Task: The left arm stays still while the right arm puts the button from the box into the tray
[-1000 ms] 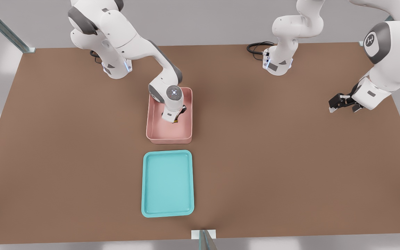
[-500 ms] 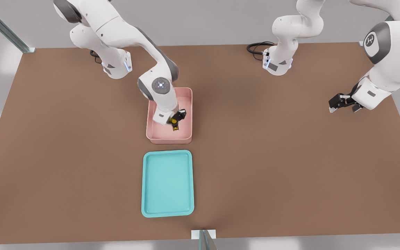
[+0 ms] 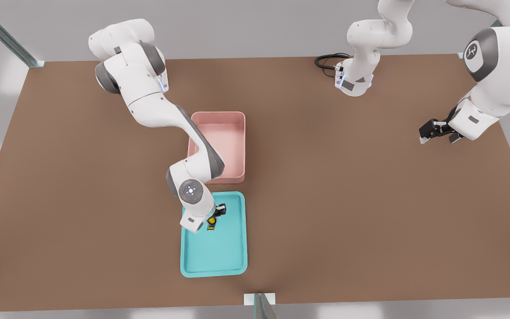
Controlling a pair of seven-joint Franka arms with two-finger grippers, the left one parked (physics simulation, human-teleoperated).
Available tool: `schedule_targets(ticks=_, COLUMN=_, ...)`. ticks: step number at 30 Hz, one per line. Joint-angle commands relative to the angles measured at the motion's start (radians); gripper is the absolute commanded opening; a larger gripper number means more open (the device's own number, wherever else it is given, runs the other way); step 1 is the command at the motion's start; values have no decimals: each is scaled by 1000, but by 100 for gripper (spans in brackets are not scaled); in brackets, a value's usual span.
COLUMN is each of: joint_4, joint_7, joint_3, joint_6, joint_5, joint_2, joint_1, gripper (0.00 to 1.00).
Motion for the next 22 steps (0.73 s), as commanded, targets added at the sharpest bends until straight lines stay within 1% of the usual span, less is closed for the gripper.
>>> schedule_targets(ticks=1, joint_4=1, joint_7=-153, joint_3=5, joint_6=-86, joint_5=14, joint_2=-14, joint_1=-3, gripper=100)
schedule_targets(ticks=2, joint_4=3, joint_7=-151, joint_3=24, joint_6=-279, joint_5=23, joint_2=-72, joint_1=-2, gripper=100)
schedule_targets(ticks=3, joint_4=17, joint_7=-150, joint_3=58, joint_6=-553, joint_5=41, joint_2=-202, joint_1=-7, gripper=100)
schedule_targets(ticks=4, joint_4=52, joint_7=-154, joint_3=82, joint_6=-797, joint_5=43, joint_2=-303, joint_1=-26, gripper=100)
schedule_targets(ticks=5, joint_4=-145, joint_7=-167, joint_3=71, joint_6=-743, joint_5=38, joint_2=-500, joint_1=-42, gripper=100)
schedule_targets(ticks=6, joint_4=-314, joint_7=-157, joint_3=65, joint_6=-662, joint_5=32, joint_2=-669, joint_1=-103, gripper=100)
schedule_targets(ticks=7, joint_4=-335, joint_7=-170, joint_3=65, joint_6=-662, joint_5=34, joint_2=-736, joint_1=-161, gripper=100)
schedule_targets(ticks=8, joint_4=-327, joint_7=-174, joint_3=27, joint_6=-676, joint_5=17, joint_2=-755, joint_1=-163, gripper=100)
schedule_targets(ticks=9, joint_4=-321, joint_7=-292, joint_3=-25, joint_6=-657, joint_5=21, joint_2=-752, joint_1=-158, gripper=100)
schedule_targets(ticks=10, joint_4=-321, joint_7=-321, joint_3=-59, joint_6=-602, joint_5=2, joint_2=-749, joint_1=-158, gripper=100)
schedule_targets(ticks=11, joint_4=-259, joint_7=-323, joint_3=-67, joint_6=-616, joint_5=-11, joint_2=-687, joint_1=-166, gripper=100)
schedule_targets(ticks=12, joint_4=-246, joint_7=-323, joint_3=-67, joint_6=-623, joint_5=-9, joint_2=-676, joint_1=-171, gripper=100)
schedule_targets(ticks=14, joint_4=-244, joint_7=-317, joint_3=-67, joint_6=-616, joint_5=-3, joint_2=-664, joint_1=-256, gripper=100)
schedule_targets(ticks=18, joint_4=-246, joint_7=-354, joint_3=-67, joint_6=-607, joint_5=-9, joint_2=-670, joint_1=-341, gripper=100)
schedule_targets(ticks=22, joint_4=-246, joint_7=-354, joint_3=-64, joint_6=-600, joint_5=-12, joint_2=-667, joint_1=-338, gripper=100)
